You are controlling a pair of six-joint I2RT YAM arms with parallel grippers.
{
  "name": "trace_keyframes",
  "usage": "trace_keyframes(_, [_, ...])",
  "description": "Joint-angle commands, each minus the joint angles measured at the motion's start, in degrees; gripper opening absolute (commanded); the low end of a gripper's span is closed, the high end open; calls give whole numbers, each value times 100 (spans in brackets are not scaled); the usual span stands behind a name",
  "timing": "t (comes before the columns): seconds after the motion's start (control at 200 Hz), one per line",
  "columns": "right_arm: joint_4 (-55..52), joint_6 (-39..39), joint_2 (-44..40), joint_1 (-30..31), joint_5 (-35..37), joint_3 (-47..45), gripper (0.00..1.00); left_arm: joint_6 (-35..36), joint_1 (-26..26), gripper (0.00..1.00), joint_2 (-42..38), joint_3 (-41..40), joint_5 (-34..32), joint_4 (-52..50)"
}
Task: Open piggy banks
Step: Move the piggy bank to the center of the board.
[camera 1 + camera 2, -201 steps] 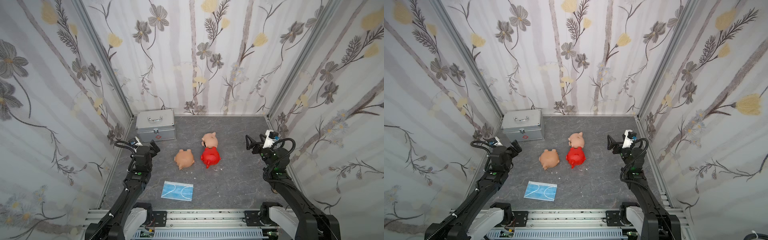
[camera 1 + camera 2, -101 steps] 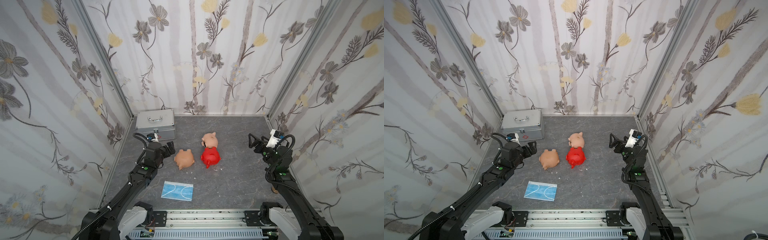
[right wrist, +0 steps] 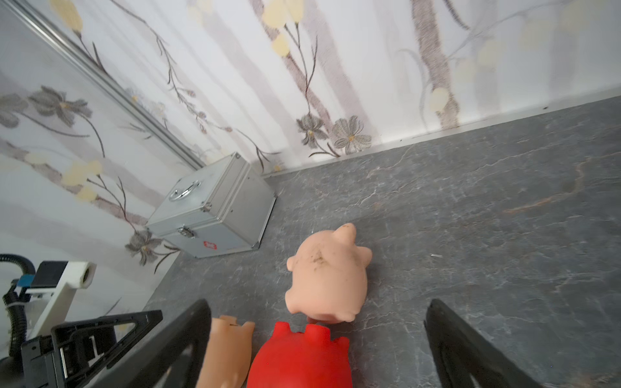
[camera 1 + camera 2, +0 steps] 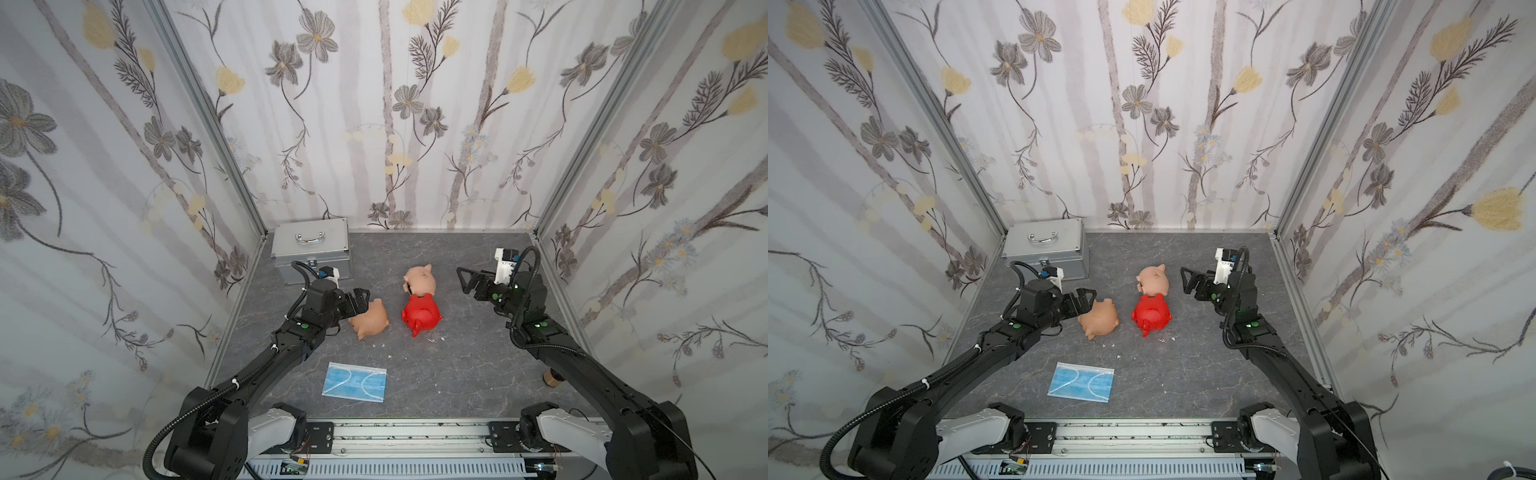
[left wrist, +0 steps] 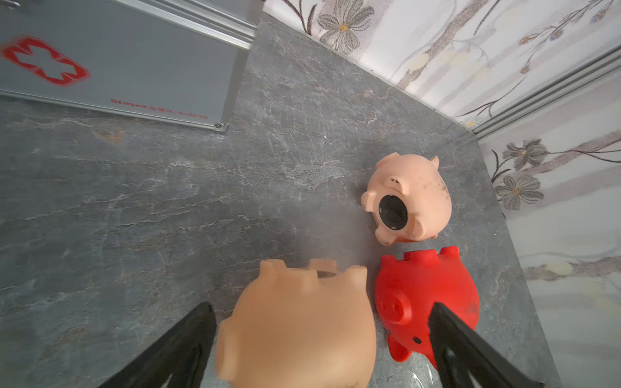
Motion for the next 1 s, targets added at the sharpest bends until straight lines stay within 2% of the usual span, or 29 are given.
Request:
trace_keyframes(0.0, [-730, -536, 357, 624, 680, 482, 100, -265, -1, 100, -12, -4, 228, 206])
trace_keyframes(0.17, [-1638, -876, 1152, 1602, 1551, 1306, 99, -294, -5, 100, -342, -134, -211, -219])
trace_keyframes(0.44, [-2807, -924, 2363, 2552, 2599, 2508, 99, -406, 5, 100, -528, -292, -605, -578])
trace_keyframes(0.685, [-3530, -765, 3135, 2813, 3054, 3208, 100, -399, -6, 100, -485, -330, -570, -536])
trace_keyframes(0.994, [-3886, -536, 3507, 2831, 3381, 3399, 100, -436, -10, 100, -343, -311, -575, -584])
